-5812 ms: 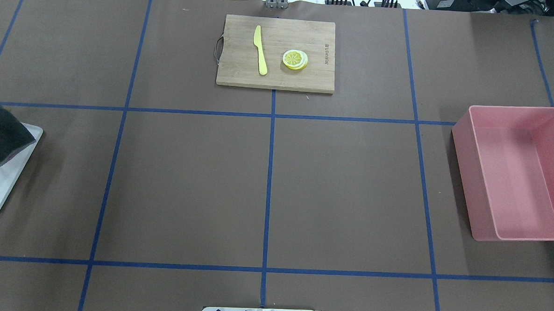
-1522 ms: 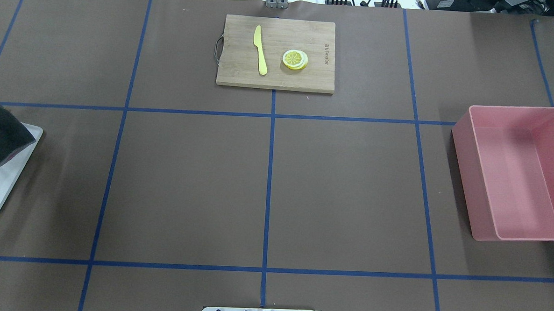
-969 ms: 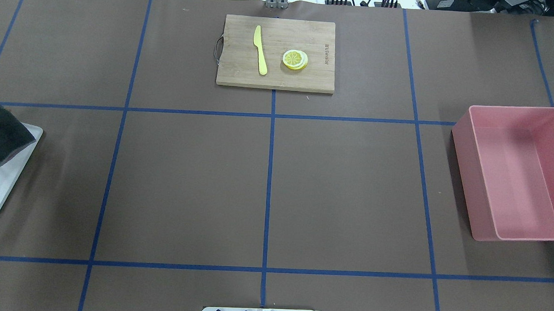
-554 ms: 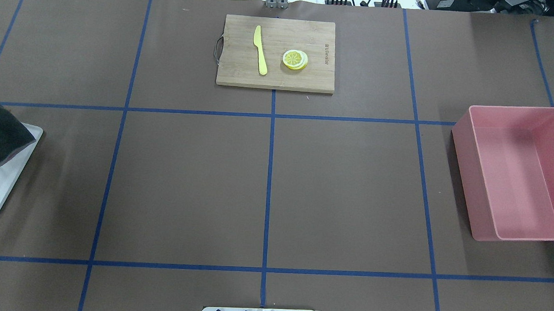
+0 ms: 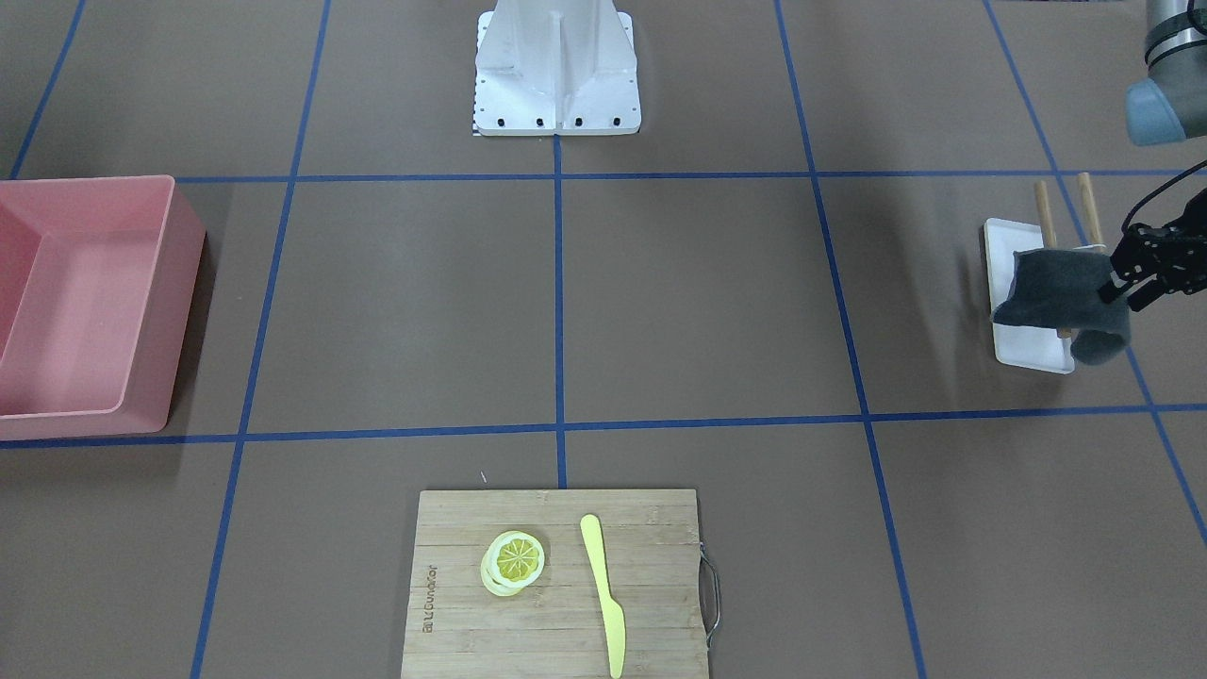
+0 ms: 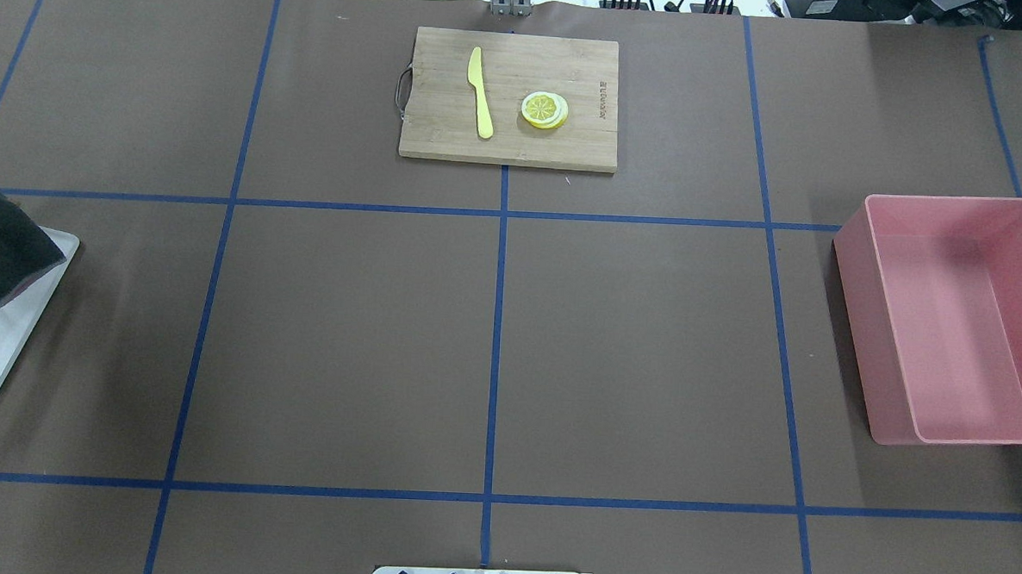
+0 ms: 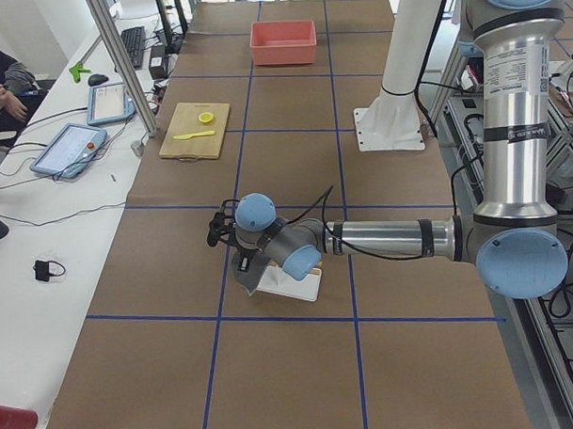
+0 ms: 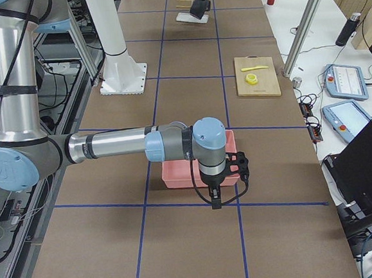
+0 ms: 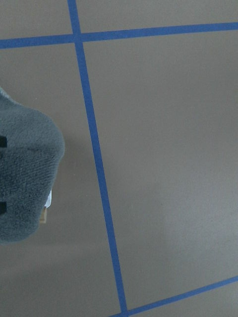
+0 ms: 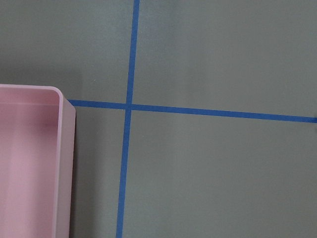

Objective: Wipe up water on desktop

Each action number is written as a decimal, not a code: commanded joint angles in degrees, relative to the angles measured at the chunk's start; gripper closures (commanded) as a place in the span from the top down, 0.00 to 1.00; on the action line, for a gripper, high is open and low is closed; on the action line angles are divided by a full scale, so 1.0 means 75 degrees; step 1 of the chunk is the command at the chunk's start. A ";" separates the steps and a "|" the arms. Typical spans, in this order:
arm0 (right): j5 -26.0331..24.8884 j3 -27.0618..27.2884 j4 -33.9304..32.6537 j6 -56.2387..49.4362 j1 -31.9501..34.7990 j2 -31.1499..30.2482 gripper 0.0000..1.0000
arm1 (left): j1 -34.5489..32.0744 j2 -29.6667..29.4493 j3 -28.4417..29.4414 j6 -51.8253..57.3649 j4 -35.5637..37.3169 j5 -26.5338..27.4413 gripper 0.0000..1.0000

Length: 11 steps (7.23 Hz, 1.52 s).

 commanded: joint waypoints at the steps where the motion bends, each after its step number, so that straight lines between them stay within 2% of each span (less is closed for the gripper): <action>1: -0.0010 -0.0007 0.0000 0.0009 0.0000 0.0010 1.00 | 0.0009 0.0001 0.0022 0.0009 -0.0002 -0.0009 0.47; 4: 0.0002 -0.0007 0.0000 0.0009 0.0000 0.0021 1.00 | 0.0009 0.0001 0.0045 0.0009 -0.0013 -0.0009 0.39; 8: 0.0002 -0.0007 0.0000 0.0009 0.0000 0.0033 1.00 | 0.0009 0.0001 0.0010 0.0009 -0.0013 -0.0009 0.00; 11: 0.0002 -0.0007 -0.0012 0.0009 0.0000 0.0033 1.00 | -0.0003 0.0001 -0.0106 0.0009 0.0010 -0.0021 0.00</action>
